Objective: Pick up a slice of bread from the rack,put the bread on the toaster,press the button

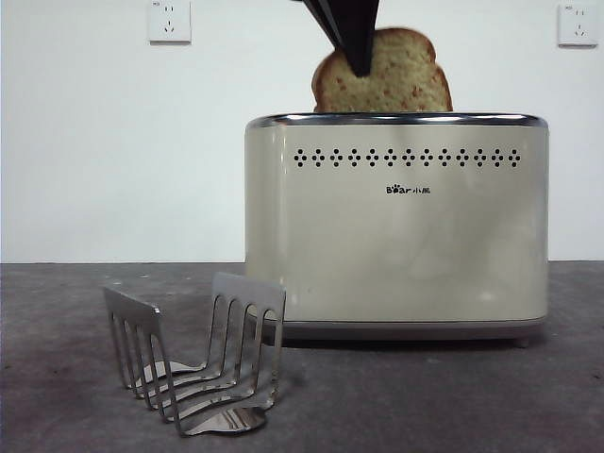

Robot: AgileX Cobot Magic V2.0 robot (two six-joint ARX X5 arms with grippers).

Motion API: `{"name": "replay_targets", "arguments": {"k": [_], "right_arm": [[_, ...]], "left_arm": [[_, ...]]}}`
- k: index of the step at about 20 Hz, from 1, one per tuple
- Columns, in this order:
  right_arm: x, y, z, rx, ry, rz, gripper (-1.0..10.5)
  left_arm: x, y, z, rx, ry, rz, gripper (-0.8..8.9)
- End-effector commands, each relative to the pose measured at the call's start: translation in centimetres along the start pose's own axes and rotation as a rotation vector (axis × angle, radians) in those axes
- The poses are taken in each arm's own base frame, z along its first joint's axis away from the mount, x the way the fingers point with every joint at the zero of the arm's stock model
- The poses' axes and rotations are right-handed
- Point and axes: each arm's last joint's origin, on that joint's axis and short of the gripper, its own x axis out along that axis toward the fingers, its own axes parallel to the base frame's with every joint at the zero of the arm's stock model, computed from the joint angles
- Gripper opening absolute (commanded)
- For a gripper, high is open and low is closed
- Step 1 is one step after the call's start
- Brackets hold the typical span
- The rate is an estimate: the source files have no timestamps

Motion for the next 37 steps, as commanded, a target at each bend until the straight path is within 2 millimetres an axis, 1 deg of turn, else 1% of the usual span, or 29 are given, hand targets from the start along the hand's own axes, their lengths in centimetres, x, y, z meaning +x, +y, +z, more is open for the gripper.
{"name": "replay_targets", "arguments": {"k": [1, 4, 7, 10, 11, 12, 14, 16, 19, 22, 23, 24, 26, 27, 29, 31, 33, 36, 37], "right_arm": [[-0.1, 0.0, 0.1, -0.014, -0.005, 0.004, -0.1], [-0.1, 0.0, 0.1, -0.014, -0.002, 0.004, -0.1], [-0.1, 0.0, 0.0, -0.01, 0.008, 0.005, -0.1], [-0.1, 0.0, -0.1, -0.009, 0.009, 0.005, -0.1], [-0.1, 0.0, -0.1, -0.009, 0.009, 0.005, -0.1], [-0.1, 0.0, -0.1, -0.009, 0.009, 0.005, -0.1], [-0.1, 0.0, -0.1, -0.009, 0.009, 0.004, -0.1], [-0.1, 0.0, -0.1, -0.003, 0.009, 0.003, -0.1], [-0.1, 0.0, -0.1, -0.001, 0.01, 0.004, 0.0], [0.1, 0.0, -0.1, 0.009, 0.023, 0.005, 0.0], [0.1, 0.0, -0.2, 0.041, 0.038, 0.004, 0.0], [0.2, 0.0, -0.3, 0.059, 0.049, 0.004, 0.0], [0.2, -0.1, -0.1, 0.093, 0.038, 0.003, 0.0], [0.3, -0.1, 0.1, 0.111, 0.026, 0.004, 0.0], [1.1, -0.3, 0.9, 0.16, 0.019, 0.052, 0.0], [2.3, -0.5, 2.3, 0.19, 0.035, 0.138, 0.0], [3.5, -0.8, 4.2, 0.203, 0.063, 0.18, -0.1], [5.4, -1.7, 7.7, 0.217, 0.107, 0.188, 0.0], [6.0, -2.0, 8.8, 0.217, 0.117, 0.209, 0.0]], "left_arm": [[1.2, -0.1, 0.2, 0.001, 0.016, -0.006, -0.09], [2.2, -0.2, 0.4, -0.008, 0.025, -0.024, -0.09], [2.4, -0.2, 0.6, -0.013, 0.017, -0.02, 0.15], [2.4, -0.2, 0.6, -0.016, 0.009, -0.037, 3.48], [2.2, -0.2, 0.6, -0.027, -0.004, -0.055, 4.33], [2.0, -0.2, 0.6, -0.03, -0.018, -0.078, 4.77], [0.9, 0.0, 0.4, -0.037, -0.048, -0.078, 4.76], [-1.0, 0.4, 0.1, -0.047, -0.089, -0.06, 4.76], [-4.9, 1.1, -1.1, -0.1, -0.158, -0.032, 4.7], [-9.4, 1.5, -3.2, -0.168, -0.198, -0.018, 4.57], [-10.8, 1.5, -4.1, -0.2, -0.2, -0.021, 3.81], [-12.2, 1.5, -5.1, -0.242, -0.202, -0.023, 2.52], [-14.9, 1.6, -6.5, -0.355, -0.268, -0.018, -0.22], [-16.1, 1.7, -7.3, -0.372, -0.298, -0.008, -0.08], [-18.1, 1.9, -8.7, -0.424, -0.347, 0.005, -0.08], [-19.8, 1.9, -9.9, -0.476, -0.389, 0.012, -0.08], [-21.5, 1.8, -11.2, -0.504, -0.435, 0.012, -0.08], [-23.9, 1.4, -13.2, -0.528, -0.514, -0.02, -0.08], [-24.4, 1.3, -13.7, -0.527, -0.534, -0.04, -0.08]]}}
